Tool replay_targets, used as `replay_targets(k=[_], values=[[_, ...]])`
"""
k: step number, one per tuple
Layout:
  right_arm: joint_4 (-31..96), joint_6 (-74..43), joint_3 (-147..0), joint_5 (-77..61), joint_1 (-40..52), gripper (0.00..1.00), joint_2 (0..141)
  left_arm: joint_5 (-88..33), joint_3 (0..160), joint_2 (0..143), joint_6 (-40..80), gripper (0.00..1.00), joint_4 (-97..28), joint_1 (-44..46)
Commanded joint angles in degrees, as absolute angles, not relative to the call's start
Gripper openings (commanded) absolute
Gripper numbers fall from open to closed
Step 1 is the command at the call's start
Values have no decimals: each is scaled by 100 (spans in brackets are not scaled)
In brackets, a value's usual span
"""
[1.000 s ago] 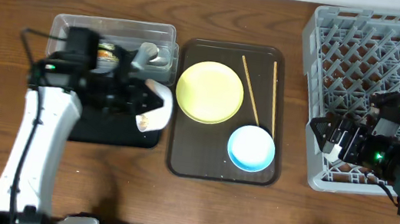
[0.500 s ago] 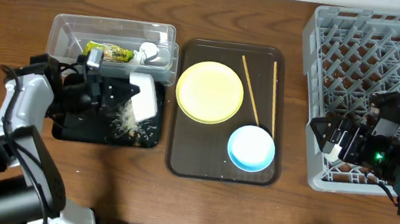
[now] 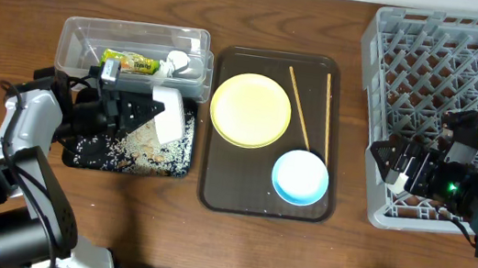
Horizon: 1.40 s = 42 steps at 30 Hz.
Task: Sort waste into correct bins and load items into the dishwasher rack
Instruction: 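Tip the pink bowl over the black tray to dump the rice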
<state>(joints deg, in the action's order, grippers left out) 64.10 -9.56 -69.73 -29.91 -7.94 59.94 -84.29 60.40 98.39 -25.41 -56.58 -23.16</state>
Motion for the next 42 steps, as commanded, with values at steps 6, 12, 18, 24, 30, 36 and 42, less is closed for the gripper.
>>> replay_targets(k=[6,12,18,24,30,36,42], values=[[6410,-871,-7026,-2980,-716,99,5990,-8847,5931,10014,-2565,6,-5688,-2399],[6407,-871,-7026,-2980,-716,99,5990,-8479,5940,9998,-2574,6,-5555,-2458],[6401,-871,-7026,-2978,-716,99,5990,-8796,5935,9977,-2696,6,-5686,-2534],[6394,-869,-7026,-2978,-716,99,5990,-8270,5946,9963,-2137,6,-5511,-2569],[6407,-869,-7026,-2978,-716,99,5990,-8368,5961,9944,-2023,6,-5520,-2543],[6410,-869,-7026,-2978,-716,99,5990,-8182,5964,9771,-1944,6,-5940,-2248],[6449,-869,-7026,-2976,-716,99,5990,-6869,6077,9126,-930,6,-5673,-1940]])
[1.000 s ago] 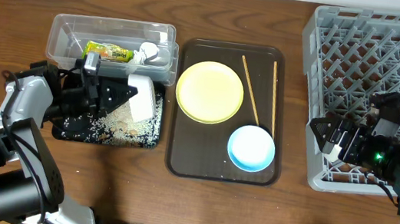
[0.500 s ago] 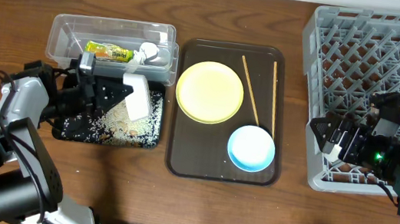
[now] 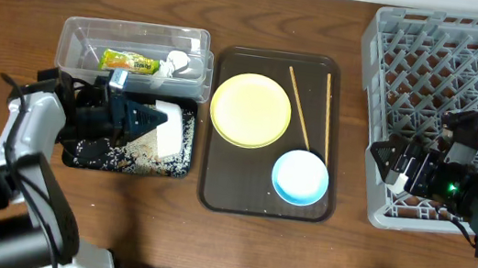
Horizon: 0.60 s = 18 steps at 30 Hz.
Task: Sort waste into correct bins and load items into the dishwasher rack
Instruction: 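Tip the pink bowl over the black tray to dump the rice, then return the empty pink bowl to the brown tray with the left gripper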
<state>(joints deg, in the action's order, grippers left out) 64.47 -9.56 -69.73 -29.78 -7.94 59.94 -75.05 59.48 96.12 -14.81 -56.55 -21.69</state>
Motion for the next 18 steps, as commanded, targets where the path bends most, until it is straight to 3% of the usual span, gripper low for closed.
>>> replay_targets(k=[1,4,9,18], values=[[6434,-871,-7026,-2978,-716,99,5990,-6672,6077,8934,-773,6,-5655,-1787],[6348,-869,-7026,-2978,-716,99,5990,-5719,6077,8263,-10,6,-5393,-1096],[6219,-871,-7026,-2978,-714,99,5996,-3522,6077,7481,1094,6,-4947,792],[6274,-871,-7026,-2978,-716,99,6001,-869,6018,7994,2233,6,-4268,3588]])
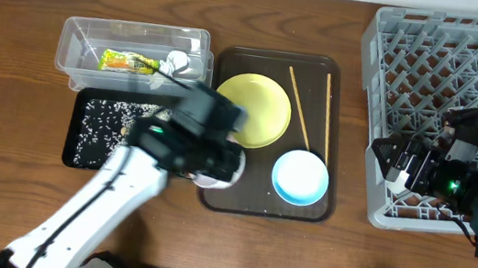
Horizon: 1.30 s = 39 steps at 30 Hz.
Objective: Sort waste into correct bins and load items into the dishwasher rack
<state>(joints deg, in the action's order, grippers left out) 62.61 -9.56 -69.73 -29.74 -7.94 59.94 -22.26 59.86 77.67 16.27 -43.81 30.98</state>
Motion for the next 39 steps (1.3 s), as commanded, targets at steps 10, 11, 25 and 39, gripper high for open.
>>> replay_targets(k=[10,11,25,39], values=[[6278,-871,-7026,-2980,-716,99,6001,64,6018,8779,2801,6,-3959,4617],[6276,-871,-7026,-2978,-716,99,6001,64,6018,8860,2840,6,-3935,4639],[6278,-869,-7022,-2974,-716,99,6128,-58,6541,8720,2788,70,-4303,4630],[6265,-869,-7022,-2871,-716,99,6189,-60,6936,6093,2211,84,-4840,2768]])
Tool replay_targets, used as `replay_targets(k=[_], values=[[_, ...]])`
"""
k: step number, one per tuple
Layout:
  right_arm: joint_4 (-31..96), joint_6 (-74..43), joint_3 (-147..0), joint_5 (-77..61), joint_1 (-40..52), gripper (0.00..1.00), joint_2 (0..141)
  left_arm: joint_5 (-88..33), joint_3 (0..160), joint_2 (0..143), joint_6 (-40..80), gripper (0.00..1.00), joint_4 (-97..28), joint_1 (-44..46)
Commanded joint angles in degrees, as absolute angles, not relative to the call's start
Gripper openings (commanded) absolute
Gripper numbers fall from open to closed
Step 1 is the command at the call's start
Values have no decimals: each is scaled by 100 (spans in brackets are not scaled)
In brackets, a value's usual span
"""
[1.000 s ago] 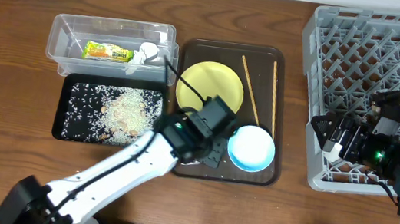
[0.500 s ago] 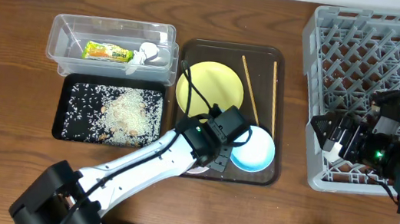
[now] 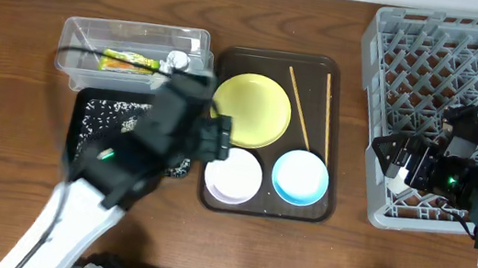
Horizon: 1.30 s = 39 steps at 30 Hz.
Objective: Sort waste into correct bins and load items into the dishwasher rack
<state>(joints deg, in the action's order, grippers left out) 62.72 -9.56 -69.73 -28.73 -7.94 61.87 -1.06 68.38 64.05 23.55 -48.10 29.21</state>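
A white bowl point(image 3: 234, 175) stands upright on the brown tray point(image 3: 212, 200), left of the blue bowl point(image 3: 300, 176) and below the yellow plate point(image 3: 256, 109). Two chopsticks point(image 3: 299, 105) lie on the tray's right part. My left gripper point(image 3: 219, 137), blurred by motion, hovers just up and left of the white bowl with nothing in it and looks open. My right gripper point(image 3: 394, 166) is open and holds nothing, at the front left corner of the grey dishwasher rack point(image 3: 459, 80).
A clear bin point(image 3: 131, 41) at the back left holds a green packet point(image 3: 128, 62) and white scraps. In front of it lies a black tray point(image 3: 93, 119) strewn with rice, partly under my left arm.
The white bowl was under my left gripper at the tray's front left. It now stands free a little further right, and the gripper has drawn back up and left. The right arm is still.
My left gripper held the white bowl tilted over the black tray, with rice spilled there. It was still tipped over that tray a moment later. Then the arm was over the brown tray with the bowl under it. Now the bowl rests there, let go.
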Motion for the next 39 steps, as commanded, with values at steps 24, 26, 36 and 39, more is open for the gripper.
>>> replay_targets(k=[24,26,36,39], values=[[6263,-869,-7022,-2869,-716,99,6189,456,5881,4877,270,89,-2919,2552],[6263,-869,-7022,-2871,-716,99,6189,454,5380,4515,167,90,-2410,2340],[6263,-869,-7022,-2871,-716,99,6189,-261,2679,2517,172,90,-519,1087],[6263,-869,-7022,-2871,-716,99,6189,-362,2003,1905,174,90,-263,899]])
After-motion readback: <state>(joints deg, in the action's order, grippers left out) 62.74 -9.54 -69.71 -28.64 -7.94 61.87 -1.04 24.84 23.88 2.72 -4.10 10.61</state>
